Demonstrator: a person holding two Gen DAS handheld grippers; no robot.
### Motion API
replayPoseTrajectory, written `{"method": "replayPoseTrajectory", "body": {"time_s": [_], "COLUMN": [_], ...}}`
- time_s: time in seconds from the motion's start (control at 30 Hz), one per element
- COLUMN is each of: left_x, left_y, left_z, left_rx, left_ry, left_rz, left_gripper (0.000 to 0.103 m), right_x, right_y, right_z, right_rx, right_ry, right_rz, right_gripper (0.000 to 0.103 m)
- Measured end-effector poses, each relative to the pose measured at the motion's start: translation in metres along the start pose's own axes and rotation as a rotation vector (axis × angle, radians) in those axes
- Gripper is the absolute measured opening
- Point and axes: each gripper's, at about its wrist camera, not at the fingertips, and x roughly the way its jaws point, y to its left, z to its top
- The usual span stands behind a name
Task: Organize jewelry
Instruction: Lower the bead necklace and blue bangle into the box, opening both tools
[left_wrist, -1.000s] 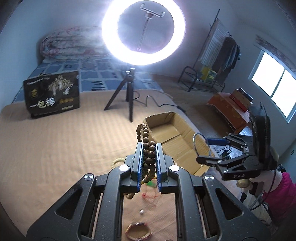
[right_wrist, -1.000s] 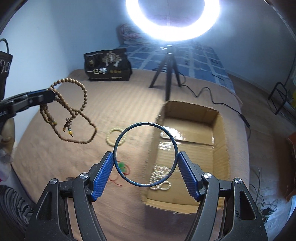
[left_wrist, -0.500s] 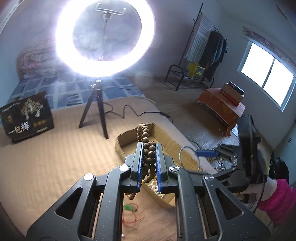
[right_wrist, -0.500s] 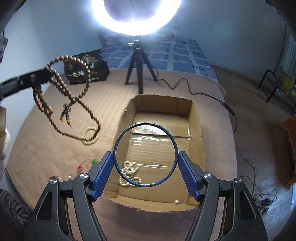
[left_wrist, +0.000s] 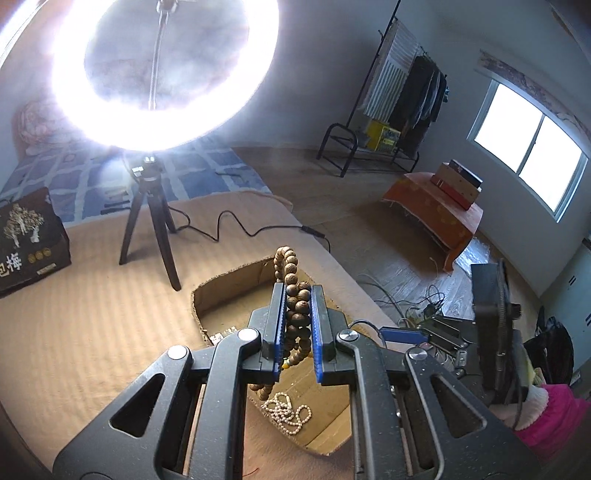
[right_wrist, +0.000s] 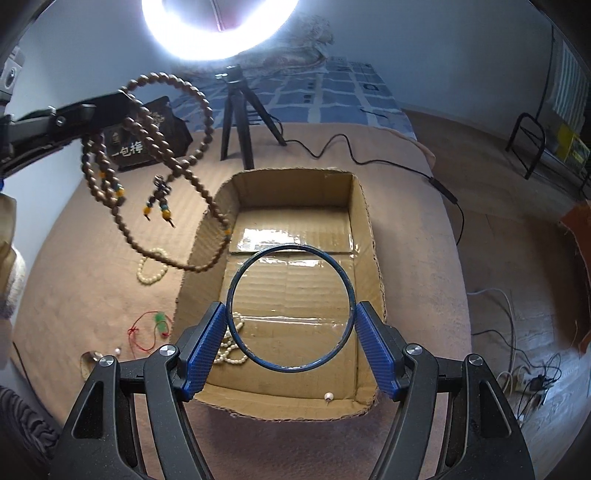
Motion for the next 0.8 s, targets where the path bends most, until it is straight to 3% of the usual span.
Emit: {"method": "replayPoseTrajectory", "body": {"time_s": [0.43,0.8], "left_x": [0.052,0.074], "left_y": [0.005,0.0], "left_z": [-0.02,-0.033], "left_rx": [-0.004,0.009], "left_ry": [0.098,0.172], "left_rz": [0.037,0.069], "left_gripper": [0.01,0.01], "right_x": [0.028,0.041], "right_y": [-0.008,-0.009], "right_z": [-0.011,-0.016], "right_rx": [0.017,0.01], "right_ry": [0.045,0.079], "right_rz": [-0.017,-0.026], "right_gripper": [0.071,0.071]}}
